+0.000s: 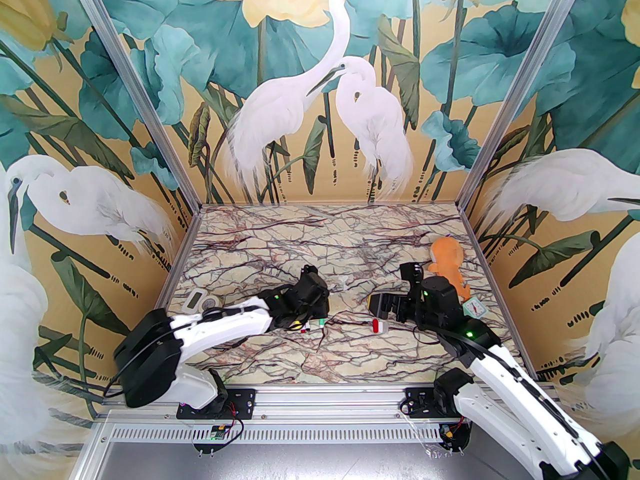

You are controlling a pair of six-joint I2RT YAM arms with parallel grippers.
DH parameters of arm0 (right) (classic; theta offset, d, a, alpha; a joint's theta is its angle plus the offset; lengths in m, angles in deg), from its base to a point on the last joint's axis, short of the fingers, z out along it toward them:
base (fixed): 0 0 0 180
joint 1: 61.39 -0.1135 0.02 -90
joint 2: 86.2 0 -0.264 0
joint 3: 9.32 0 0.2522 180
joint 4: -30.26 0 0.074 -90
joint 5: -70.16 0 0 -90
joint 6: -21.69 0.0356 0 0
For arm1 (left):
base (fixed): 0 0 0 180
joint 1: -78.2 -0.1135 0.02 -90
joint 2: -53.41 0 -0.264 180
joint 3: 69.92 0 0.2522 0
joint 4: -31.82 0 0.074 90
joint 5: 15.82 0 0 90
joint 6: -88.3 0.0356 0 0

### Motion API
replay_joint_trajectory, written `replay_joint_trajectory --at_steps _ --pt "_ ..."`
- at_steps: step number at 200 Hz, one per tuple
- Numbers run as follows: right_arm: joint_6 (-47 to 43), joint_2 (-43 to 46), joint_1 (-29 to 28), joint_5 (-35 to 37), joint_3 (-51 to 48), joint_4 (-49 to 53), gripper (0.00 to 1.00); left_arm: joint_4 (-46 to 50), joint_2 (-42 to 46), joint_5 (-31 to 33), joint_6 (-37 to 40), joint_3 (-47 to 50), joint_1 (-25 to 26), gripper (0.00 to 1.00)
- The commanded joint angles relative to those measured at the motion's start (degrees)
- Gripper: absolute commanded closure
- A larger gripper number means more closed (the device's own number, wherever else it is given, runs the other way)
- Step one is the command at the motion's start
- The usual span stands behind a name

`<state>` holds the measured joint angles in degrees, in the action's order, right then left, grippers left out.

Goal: Open the pen caps

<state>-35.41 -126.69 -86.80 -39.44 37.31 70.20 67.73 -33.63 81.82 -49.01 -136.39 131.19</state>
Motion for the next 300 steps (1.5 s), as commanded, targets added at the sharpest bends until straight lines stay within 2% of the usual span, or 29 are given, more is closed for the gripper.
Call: replay_joint_trajectory --at_steps 1,82,127,166,213,279,300 --pt "-0.49 1.18 -0.23 -2.73 -0.27 -1.25 0.0 4.83 -3.79 2.82 -2.22 -3.65 0.93 0.91" --pt "-1.46 0.03 -0.2 -2.37 -0.37 0.3 0.01 15.05 -15.24 10.83 -1.62 -11.36 1.41 0.89" --pt "-1.71 -0.99 -0.23 -1.68 -0.6 0.81 0.0 16.12 -18.85 10.91 -0.18 -13.72 1.32 0.88" --pt "-1.34 -1.08 -0.25 -1.24 -1.15 0.62 0.0 16.95 -20.52 11.09 0.2 -14.96 1.32 0.82" --pt "-1.14 -1.7 -0.25 -1.21 -1.52 -0.11 0.01 17.28 -20.23 10.77 0.34 -15.14 1.32 0.71" --pt "-2.11 -1.37 -0.25 -0.47 -0.69 -0.26 0.01 20.02 -16.33 11.93 0.79 -16.7 1.32 0.68" --pt "-2.95 -1.02 -0.24 0.87 0.07 -0.24 0.01 20.17 -13.15 12.32 2.11 -17.12 1.32 0.64"
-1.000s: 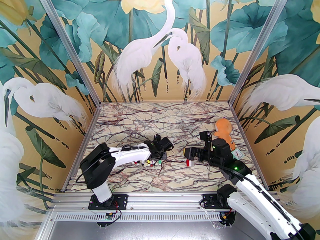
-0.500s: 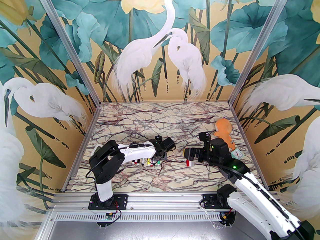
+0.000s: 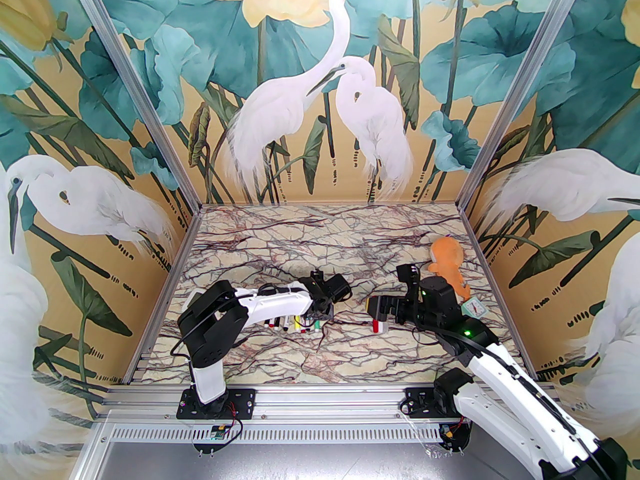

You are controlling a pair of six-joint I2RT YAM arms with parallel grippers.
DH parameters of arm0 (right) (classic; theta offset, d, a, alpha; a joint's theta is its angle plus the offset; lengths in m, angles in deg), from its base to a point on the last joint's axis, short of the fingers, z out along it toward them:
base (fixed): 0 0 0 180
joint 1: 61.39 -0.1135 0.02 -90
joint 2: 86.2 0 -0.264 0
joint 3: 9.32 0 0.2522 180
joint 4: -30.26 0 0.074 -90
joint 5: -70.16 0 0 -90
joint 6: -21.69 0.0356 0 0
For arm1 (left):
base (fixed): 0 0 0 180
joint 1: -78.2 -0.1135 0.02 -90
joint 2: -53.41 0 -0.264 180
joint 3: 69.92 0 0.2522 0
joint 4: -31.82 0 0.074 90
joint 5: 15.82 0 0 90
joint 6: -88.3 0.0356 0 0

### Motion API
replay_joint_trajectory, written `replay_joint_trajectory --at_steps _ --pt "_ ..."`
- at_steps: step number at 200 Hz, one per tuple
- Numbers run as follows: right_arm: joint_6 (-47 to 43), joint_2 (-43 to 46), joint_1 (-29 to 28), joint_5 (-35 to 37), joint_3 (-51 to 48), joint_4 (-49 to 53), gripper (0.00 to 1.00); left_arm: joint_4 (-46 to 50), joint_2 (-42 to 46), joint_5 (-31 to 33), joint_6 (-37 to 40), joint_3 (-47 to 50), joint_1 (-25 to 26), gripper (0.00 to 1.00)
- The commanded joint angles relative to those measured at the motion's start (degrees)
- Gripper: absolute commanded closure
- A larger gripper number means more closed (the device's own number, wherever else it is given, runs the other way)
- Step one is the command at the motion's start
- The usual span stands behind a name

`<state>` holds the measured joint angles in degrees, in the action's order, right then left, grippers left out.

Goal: Open the pen caps

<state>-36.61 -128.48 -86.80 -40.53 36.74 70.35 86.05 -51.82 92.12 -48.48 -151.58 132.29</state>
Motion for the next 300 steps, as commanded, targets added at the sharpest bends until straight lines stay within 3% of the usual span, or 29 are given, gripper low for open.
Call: replay_joint_trajectory --at_steps 1,26,61,120,175,183,198,224,248,264,284,300 --pt "-1.74 0.79 -0.25 2.01 0.65 -0.44 0.01 1.83 5.21 2.02 1.73 -1.95 0.23 0.63" --pt "-2.35 1.08 -0.24 4.21 1.34 -1.16 0.01 1.54 9.64 2.08 4.14 -2.59 0.15 0.49" --pt "-3.6 -0.48 -0.23 9.32 3.67 -0.92 0.01 -2.92 17.96 1.2 8.49 -0.84 -2.42 0.01" --pt "-4.33 -4.32 -0.17 18.52 6.74 -2.56 0.01 -15.15 36.22 -1.67 17.55 13.94 -15.65 0.0" --pt "-5.07 -7.95 -0.14 24.06 7.06 -3.64 0.01 -24.44 46.82 -9.21 26.09 28.6 -35.71 0.0" --pt "-5.79 -7.98 -0.17 24.64 6.77 -4.15 0.01 -25.85 47.76 -7.95 27.3 30.12 -37.44 0.0" --pt "-6.11 -7.82 -0.11 26.67 6.4 -4.7 0.01 -28.31 49.25 -4.01 29.73 32.77 -39.34 0.0" --pt "-6.76 -7.65 -0.05 29.08 5.85 -5.49 0.01 -32.15 48.99 -2.55 33.88 35.12 -42.67 0.01" --pt "-7.38 -7.8 -0.02 31.08 5.31 -5.89 0.01 -41.36 48.37 0.34 38.78 39.83 -43.26 0.0" --pt "-8.25 -7.61 -0.01 32.52 4.88 -6.28 0.01 -44.55 48.38 -0.81 40.11 40.74 -44.51 0.01" --pt "-9.78 -7.71 0.14 34.54 4.69 -6.76 0.01 -52.48 47.47 -1.38 47.1 43.84 -44.85 0.0" --pt "-11.19 -8.13 0.53 35.55 5.21 -7.34 0.01 -58.55 46.23 -2.09 46.76 46.65 -47.01 0.0"
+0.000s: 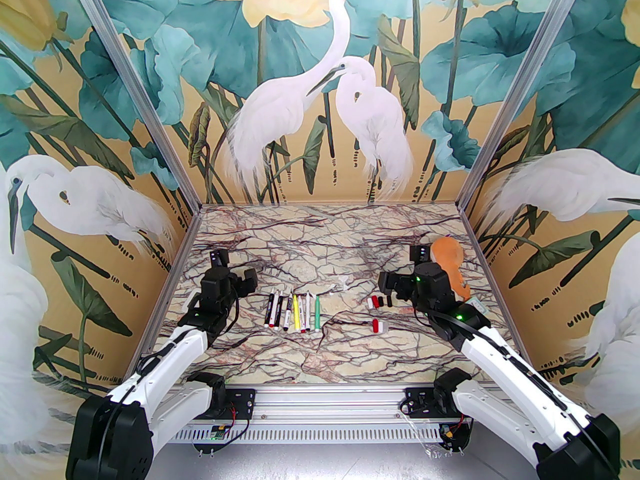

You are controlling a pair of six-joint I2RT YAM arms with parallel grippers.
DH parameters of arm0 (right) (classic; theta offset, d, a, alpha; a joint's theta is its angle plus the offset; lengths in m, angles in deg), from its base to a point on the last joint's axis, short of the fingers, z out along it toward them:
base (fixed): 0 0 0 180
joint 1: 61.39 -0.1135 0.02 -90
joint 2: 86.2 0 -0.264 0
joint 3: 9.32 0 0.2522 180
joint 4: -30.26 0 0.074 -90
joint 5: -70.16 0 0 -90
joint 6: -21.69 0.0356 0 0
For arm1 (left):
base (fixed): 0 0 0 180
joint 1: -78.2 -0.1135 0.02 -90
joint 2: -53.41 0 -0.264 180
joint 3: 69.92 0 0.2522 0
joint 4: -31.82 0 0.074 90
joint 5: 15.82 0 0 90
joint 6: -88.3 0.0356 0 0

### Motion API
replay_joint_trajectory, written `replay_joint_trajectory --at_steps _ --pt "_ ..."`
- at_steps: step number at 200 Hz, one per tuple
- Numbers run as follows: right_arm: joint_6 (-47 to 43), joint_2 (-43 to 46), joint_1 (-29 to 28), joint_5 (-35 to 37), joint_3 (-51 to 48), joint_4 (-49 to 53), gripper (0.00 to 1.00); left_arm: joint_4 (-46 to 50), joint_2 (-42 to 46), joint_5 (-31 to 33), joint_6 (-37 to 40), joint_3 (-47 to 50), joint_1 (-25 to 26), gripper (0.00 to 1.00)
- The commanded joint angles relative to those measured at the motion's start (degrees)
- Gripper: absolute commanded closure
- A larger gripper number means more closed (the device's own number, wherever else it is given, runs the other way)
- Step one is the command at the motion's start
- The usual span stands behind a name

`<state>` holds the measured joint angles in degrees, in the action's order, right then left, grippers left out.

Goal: Open the pen caps

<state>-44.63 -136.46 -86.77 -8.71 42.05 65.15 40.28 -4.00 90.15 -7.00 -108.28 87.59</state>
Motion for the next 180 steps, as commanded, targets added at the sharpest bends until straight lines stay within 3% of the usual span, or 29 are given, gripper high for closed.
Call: replay_joint_trajectory --at_steps 1,33,62,121,153,180 --pt "-3.28 -0.17 0.55 3.81 -0.13 -2.27 0.01 -13.23 -1.71 -0.62 5.2 3.51 -2.51 0.0" --pt "-6.26 -3.02 2.32 6.83 -0.39 -6.08 0.01 -31.15 -8.56 -6.22 6.14 9.11 -4.38 0.0" --pt "-7.42 -5.24 5.85 7.92 -1.24 -10.66 0.01 -38.67 -14.61 -9.31 9.88 8.17 -4.64 0.0" --pt "-9.86 -11.62 12.31 7.11 -2.02 -18.66 0.01 -49.6 -25.8 -14.65 8.09 6.06 -8.01 0.0" --pt "-12.97 -15.41 14.96 5.83 -3.9 -25.27 0.01 -49.82 -32.15 -18.31 7.79 3.06 -9.63 0.0" --pt "-15.44 -18.24 18.98 4.0 -5.33 -31.09 0.01 -47.78 -31.67 -20.54 4.51 2.58 -12.46 0.0"
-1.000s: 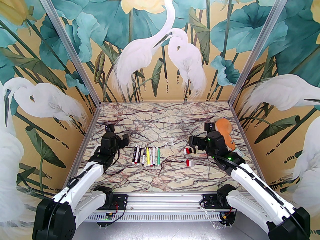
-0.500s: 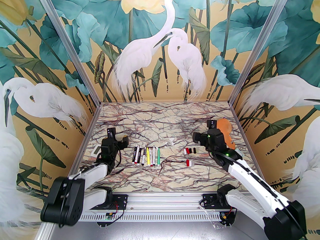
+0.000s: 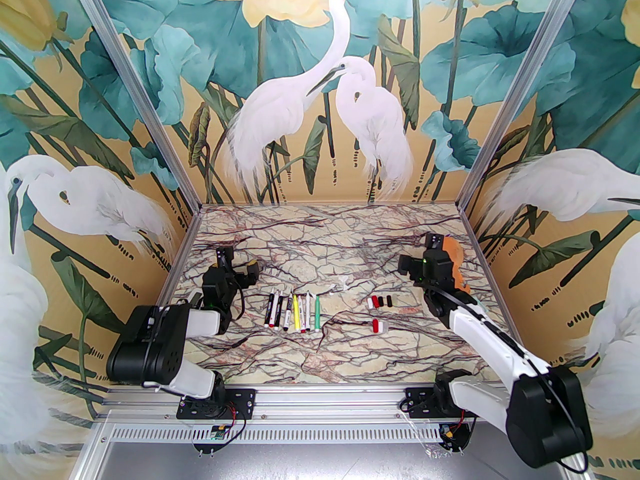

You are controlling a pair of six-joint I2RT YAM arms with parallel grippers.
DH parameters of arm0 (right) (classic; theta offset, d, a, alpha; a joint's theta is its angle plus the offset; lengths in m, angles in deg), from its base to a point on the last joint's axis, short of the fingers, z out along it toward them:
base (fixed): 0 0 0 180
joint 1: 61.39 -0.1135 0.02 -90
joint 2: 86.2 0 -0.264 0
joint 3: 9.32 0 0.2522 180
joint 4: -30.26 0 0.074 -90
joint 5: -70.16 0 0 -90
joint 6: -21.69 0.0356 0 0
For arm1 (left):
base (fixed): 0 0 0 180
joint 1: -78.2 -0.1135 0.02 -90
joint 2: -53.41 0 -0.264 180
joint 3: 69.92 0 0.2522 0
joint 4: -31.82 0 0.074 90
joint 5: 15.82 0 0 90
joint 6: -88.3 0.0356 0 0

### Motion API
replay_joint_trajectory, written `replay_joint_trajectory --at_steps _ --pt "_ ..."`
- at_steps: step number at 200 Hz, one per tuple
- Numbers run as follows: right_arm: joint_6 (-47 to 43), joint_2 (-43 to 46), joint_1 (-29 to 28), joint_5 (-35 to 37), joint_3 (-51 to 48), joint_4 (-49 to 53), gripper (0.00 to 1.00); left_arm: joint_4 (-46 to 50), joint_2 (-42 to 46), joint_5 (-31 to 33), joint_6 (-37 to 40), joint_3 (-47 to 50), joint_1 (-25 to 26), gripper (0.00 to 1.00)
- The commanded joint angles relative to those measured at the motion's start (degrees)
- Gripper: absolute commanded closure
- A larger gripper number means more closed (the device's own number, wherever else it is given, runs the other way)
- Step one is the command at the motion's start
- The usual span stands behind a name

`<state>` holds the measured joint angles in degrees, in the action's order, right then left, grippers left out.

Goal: Open the pen caps

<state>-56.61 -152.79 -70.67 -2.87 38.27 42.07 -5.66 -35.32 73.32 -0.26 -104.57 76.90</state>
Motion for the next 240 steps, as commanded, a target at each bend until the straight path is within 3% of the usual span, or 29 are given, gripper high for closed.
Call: replay_joint_trajectory --at_steps 1,26,79,116,138,159,198,221,240 --pt "-3.54 -2.03 3.09 -1.89 -1.65 -8.17 0.01 -1.66 -0.28 -3.71 -2.27 -1.2 -1.78 0.0" --pt "-4.95 -5.66 6.41 -3.51 -4.28 -16.54 0.01 -1.59 -0.34 -5.27 -1.58 -1.38 -1.78 0.0" --pt "-8.67 -16.38 6.84 -3.53 -9.01 -39.7 0.01 -1.4 -0.31 -5.32 -1.55 -1.42 -1.78 0.0" --pt "-8.94 -18.95 7.5 -7.02 -10.29 -43.97 0.01 -1.39 -0.34 -5.35 -1.43 -1.48 -1.73 0.01" --pt "-9.18 -23.0 8.22 -9.93 -14.85 -56.74 0.01 -1.4 -0.39 -5.36 -1.48 -1.5 -1.78 0.0" --pt "-7.75 -22.25 8.57 -7.74 -11.89 -49.28 0.01 -1.4 -0.31 -5.37 -1.5 -1.5 -1.72 0.01" --pt "-6.58 -22.0 9.38 -7.54 -12.23 -49.78 0.01 -1.4 -0.31 -5.35 -1.49 -1.46 -1.72 0.0" --pt "-10.15 -21.55 9.56 -17.43 -13.64 -51.64 0.01 -1.36 -0.33 -5.29 -1.49 -1.47 -1.73 0.01" --pt "-9.68 -21.5 9.89 -17.76 -15.84 -55.68 0.01 -1.36 -0.33 -5.29 -1.44 -1.5 -1.73 0.01"
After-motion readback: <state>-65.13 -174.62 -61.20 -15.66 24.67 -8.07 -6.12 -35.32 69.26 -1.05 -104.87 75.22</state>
